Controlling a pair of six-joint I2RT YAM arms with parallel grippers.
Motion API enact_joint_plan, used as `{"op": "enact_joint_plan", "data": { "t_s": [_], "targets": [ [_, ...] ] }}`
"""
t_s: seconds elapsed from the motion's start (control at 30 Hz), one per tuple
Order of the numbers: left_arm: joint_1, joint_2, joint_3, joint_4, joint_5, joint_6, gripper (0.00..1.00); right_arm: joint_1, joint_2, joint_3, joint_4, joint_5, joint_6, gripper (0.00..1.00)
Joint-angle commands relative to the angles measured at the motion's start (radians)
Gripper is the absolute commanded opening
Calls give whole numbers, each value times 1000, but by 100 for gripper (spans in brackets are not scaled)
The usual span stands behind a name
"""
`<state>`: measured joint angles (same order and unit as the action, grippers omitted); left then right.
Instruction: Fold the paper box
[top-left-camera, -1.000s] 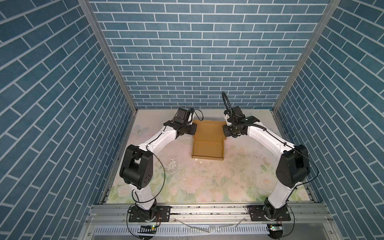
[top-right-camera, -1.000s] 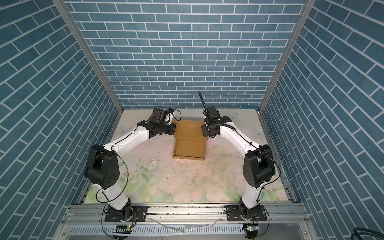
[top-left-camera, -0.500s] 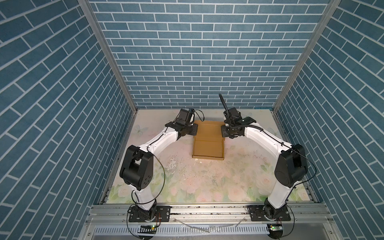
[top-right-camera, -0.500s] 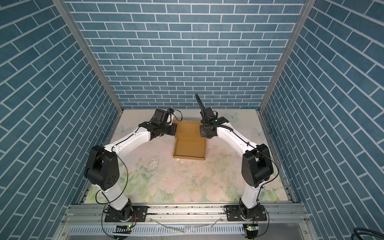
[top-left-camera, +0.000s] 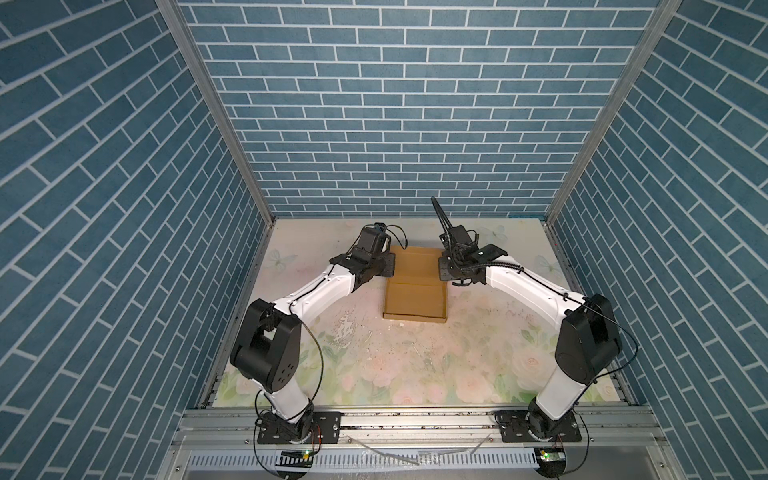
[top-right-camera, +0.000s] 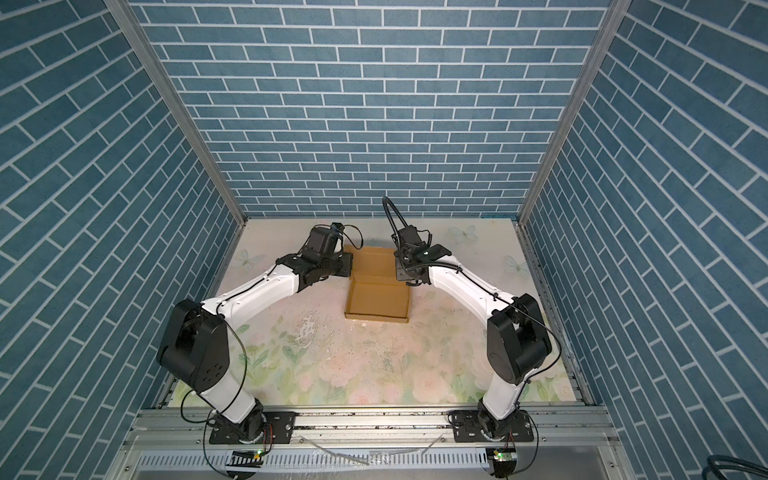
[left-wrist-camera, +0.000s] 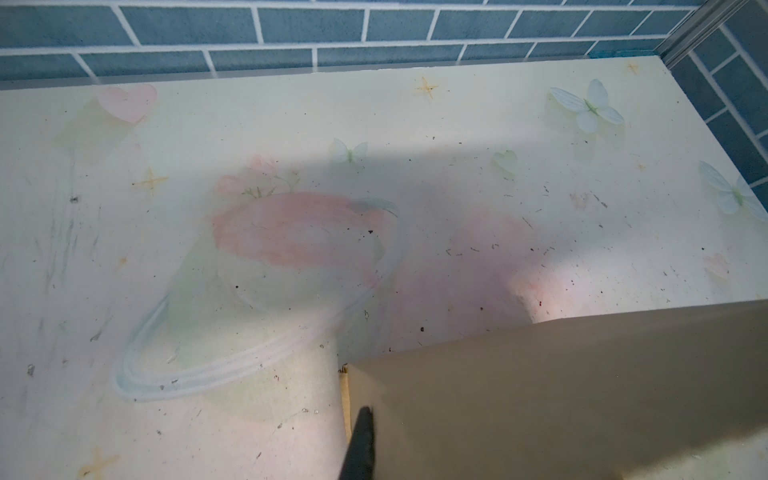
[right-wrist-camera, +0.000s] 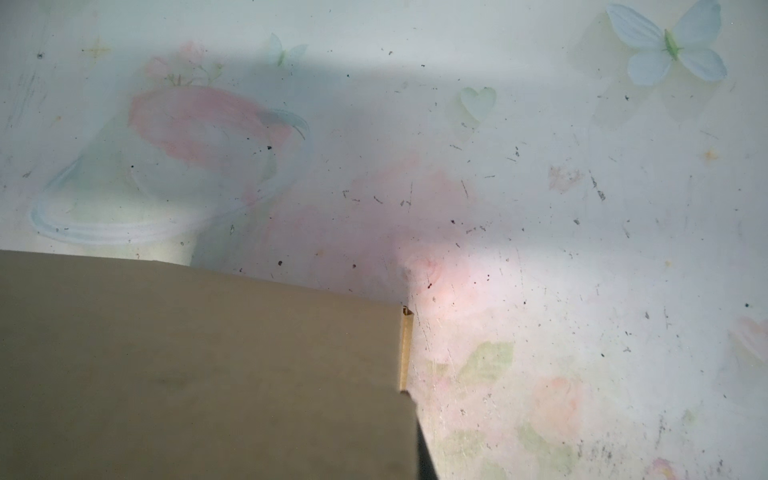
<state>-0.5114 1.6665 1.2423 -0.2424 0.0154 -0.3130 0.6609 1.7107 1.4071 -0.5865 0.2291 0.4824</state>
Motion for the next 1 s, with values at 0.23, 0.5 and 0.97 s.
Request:
{"op": "enact_joint_plan", "data": {
  "t_s": [0.23, 0.5, 0.97],
  "targets": [
    [-69, -75, -133, 73, -35, -64, 5, 64, -99, -166, 101, 67, 114, 0],
    [-97, -134, -243, 136, -81, -91, 5, 113, -134, -271, 161, 124, 172, 0],
    [-134, -233, -401, 215, -159, -126, 5, 176, -166, -376, 214, 166, 227, 0]
  ]
}}
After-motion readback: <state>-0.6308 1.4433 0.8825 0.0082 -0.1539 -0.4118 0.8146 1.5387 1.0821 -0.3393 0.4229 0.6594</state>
